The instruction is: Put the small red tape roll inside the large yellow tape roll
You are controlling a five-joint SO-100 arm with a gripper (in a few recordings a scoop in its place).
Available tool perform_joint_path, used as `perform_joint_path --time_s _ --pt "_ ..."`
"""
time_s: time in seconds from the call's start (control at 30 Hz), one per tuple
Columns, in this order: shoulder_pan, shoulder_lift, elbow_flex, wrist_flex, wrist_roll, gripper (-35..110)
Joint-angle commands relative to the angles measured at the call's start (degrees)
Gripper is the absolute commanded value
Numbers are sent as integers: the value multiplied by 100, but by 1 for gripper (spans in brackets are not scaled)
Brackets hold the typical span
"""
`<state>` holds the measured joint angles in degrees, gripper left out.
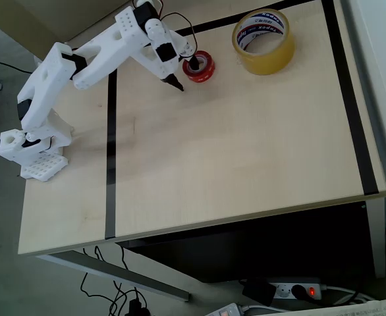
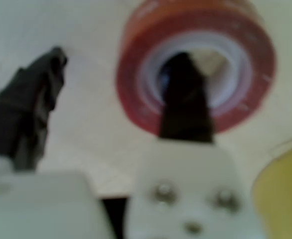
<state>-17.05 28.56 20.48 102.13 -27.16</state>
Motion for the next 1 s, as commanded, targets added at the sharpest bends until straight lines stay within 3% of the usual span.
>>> perform_joint_path --time_s 0.0,0.17,0.33,0.57,0.77,0.97 --pt "-114 105 -598 149 35 0" --pt "-44 211 -1257 149 35 0" --pt "26 79 -3375 70 -246 0" --pt "193 765 -3419 -1380 -281 0" --pt "448 246 -3419 -2865 -281 0" --pt "510 -369 -3428 -3507 -246 0"
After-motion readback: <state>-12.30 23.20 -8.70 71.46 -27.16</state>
